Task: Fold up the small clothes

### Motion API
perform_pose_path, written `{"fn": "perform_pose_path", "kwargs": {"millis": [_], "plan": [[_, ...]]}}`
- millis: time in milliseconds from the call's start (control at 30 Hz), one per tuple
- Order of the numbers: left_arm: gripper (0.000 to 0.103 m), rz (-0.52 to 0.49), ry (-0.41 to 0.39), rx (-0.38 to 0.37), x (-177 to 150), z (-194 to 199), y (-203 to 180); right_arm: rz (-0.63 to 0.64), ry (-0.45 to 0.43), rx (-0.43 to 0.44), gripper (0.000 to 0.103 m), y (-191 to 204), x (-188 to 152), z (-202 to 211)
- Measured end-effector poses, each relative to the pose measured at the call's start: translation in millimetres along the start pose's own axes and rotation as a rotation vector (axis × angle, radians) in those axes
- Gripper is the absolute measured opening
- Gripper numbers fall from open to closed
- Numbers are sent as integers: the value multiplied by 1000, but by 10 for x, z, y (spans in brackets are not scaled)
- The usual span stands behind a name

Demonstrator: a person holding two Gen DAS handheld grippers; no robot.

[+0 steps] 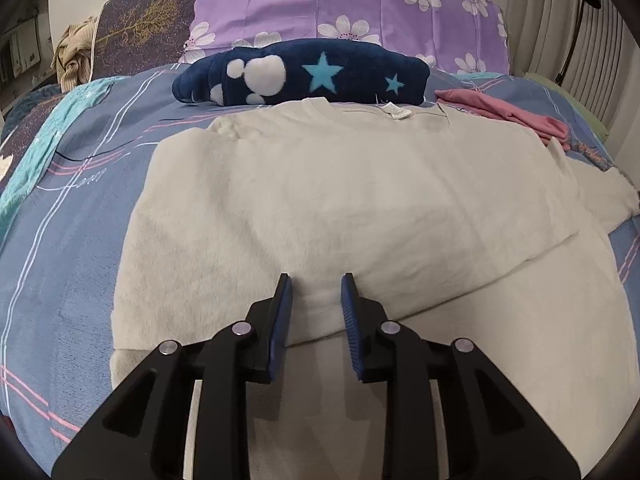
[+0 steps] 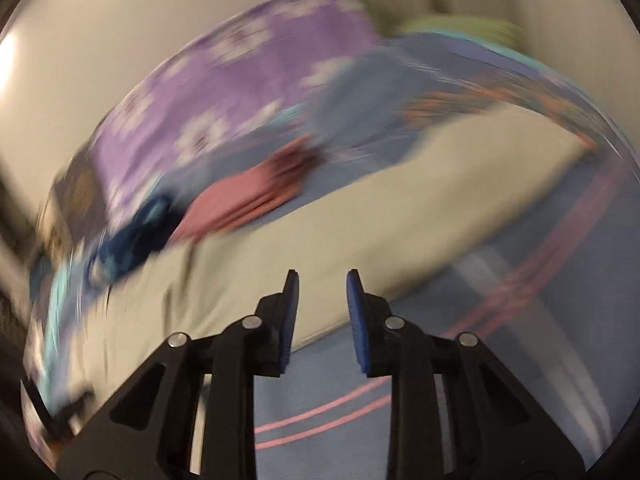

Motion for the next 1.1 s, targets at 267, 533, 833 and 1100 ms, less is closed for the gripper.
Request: {"fn": "perform_pose_path", "kwargs": {"millis": [267, 533, 833, 1100], "plan": [[28, -11, -7, 15, -2, 0, -22, -427, -38, 30, 42, -1270, 276, -141], [29, -14, -13, 20, -16, 8, -26, -468, -95, 35, 6, -1076, 542, -177], [30, 13, -12, -13, -4, 9, 20, 80, -49, 504, 6, 1649, 138, 95], [44, 40, -8, -101, 24, 52, 54, 523, 351, 581, 6, 3177, -1591, -586]]}}
Point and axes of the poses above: each gripper's, at about its wrist camera, not at the fingertips, and z roughly against the way its jaws point, y to its left, x to its top, the point moved 1 cm from there along -z, roughly the way its jaws point, and after that the axes turned 9 degrees about z, right-handed, at the moved point
